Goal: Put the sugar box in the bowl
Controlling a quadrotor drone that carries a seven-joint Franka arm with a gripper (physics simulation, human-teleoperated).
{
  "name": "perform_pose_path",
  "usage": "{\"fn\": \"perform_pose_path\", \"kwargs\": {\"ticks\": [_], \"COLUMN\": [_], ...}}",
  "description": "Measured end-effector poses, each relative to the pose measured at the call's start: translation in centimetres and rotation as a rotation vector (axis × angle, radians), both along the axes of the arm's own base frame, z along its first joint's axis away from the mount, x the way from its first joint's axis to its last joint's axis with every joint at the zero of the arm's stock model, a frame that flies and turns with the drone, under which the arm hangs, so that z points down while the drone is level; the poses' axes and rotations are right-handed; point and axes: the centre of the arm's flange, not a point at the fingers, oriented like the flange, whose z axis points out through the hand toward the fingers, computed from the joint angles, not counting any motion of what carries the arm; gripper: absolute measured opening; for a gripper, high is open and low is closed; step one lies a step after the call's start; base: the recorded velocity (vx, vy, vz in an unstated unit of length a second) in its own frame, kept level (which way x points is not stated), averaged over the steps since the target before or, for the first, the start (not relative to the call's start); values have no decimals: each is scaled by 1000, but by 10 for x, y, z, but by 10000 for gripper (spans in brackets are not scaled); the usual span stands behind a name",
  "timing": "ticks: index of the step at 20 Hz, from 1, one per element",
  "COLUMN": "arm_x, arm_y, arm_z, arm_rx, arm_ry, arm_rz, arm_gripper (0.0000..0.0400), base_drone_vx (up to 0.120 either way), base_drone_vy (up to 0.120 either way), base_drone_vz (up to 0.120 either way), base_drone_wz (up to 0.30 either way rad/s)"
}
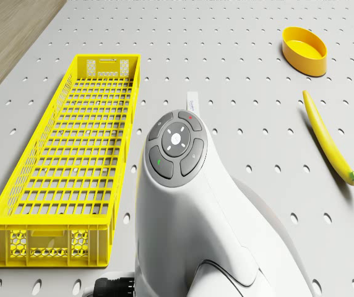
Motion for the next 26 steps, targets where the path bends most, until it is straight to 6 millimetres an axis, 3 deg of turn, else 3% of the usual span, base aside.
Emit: {"fn": "perform_pose_path", "kwargs": {"ticks": [4, 11, 17, 21, 26], "arm_x": [0, 0, 0, 0, 0], "arm_y": [0, 0, 0, 0, 0], "arm_z": [0, 0, 0, 0, 0], "arm_rx": [0, 0, 0, 0, 0], "arm_ry": [0, 0, 0, 0, 0], "arm_rz": [0, 0, 0, 0, 0], "arm_gripper": [400, 400, 400, 400, 400], "base_drone_vx": [120, 120, 120, 120, 120], "base_drone_vy": [-110, 0, 0, 80, -56], "base_drone_vz": [0, -6, -87, 0, -8], "base_drone_wz": [0, 0, 0, 0, 0]}}
